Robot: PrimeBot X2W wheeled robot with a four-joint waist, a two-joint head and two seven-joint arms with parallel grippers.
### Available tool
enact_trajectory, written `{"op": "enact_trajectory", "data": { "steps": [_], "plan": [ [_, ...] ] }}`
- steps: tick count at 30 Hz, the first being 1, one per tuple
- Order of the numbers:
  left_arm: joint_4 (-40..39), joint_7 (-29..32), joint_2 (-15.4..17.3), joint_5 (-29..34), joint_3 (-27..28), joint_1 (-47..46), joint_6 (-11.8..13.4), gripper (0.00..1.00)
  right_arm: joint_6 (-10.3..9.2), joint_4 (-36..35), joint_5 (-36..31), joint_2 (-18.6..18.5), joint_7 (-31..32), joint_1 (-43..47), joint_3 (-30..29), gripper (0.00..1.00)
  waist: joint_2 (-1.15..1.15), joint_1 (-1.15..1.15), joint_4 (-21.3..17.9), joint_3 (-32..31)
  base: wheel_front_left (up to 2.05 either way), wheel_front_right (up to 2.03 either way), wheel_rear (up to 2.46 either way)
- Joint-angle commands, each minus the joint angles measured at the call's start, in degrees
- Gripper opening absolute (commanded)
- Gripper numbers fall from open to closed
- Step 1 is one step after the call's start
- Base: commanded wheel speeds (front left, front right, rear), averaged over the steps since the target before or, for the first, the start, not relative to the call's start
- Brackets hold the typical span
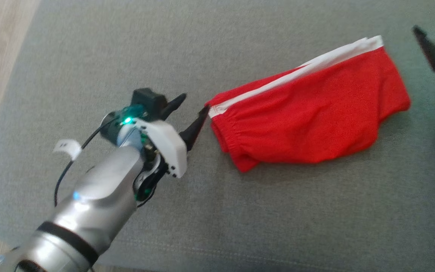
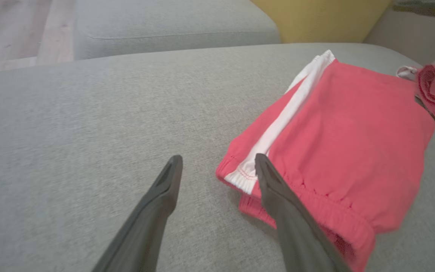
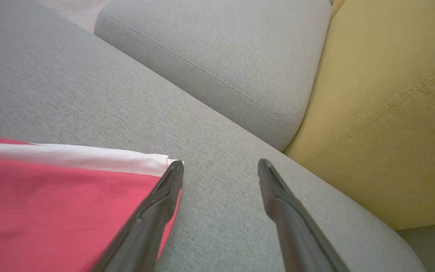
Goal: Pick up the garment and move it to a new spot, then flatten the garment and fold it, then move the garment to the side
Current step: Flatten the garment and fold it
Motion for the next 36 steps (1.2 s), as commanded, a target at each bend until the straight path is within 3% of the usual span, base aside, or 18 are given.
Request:
{"op": "enact_trajectory", "data": {
  "steps": [1, 11, 15, 19, 28, 36],
  "plan": [
    [-0.83, -0.86, 2.31, -0.57, 2.48, -0.97, 0.67, 1.0, -0.05, -0.13, 0.35, -0.31, -1.71, 1.41, -0.79, 1.0, 0.0, 0.0, -1.74, -2.59, 0.0, 0.0, 0.0],
    [-5.71, -5.39, 5.26, -3.61, 10.92, 7.81, 7.34, 1.0, -0.05, 2.35, 2.6, 5.04, -15.11, 10.7, -7.3, 1.0, 0.0, 0.0, -6.66, -11.5, 0.0, 0.0, 0.0],
    [-12.48, -5.56, 5.39, -2.09, 19.14, 13.28, 10.14, 1.0, -0.05, 1.48, 3.32, 7.02, -17.8, 15.18, -10.6, 1.0, 0.0, 0.0, -8.5, -13.76, 0.0, 0.0, 0.0],
    [-19.12, -5.58, 3.37, 1.2, 29.06, 20.67, 11.72, 1.0, -0.05, -0.17, 2.22, 8.09, -18.96, 19.79, -15.56, 1.0, 0.0, 0.0, -10.1, -15.49, 0.0, 0.0, 0.0],
    [-27.18, -5.59, -3.84, 11.95, 42.97, 33.77, 8.92, 1.0, -0.05, -11.52, -7.94, 13.53, -19.11, 35.97, -38.17, 1.0, 0.0, 0.0, -13.24, -16.32, 0.0, 0.0, 0.0],
    [-29.36, -5.59, -7.98, 21.36, 48.28, 40.97, 3.71, 1.0, -0.05, -20.48, -22.79, 22.41, -19.12, 50.62, -51.96, 1.0, 0.0, 0.0, -14.3, -16.05, 0.0, 0.0, 0.0]
  ]
}}
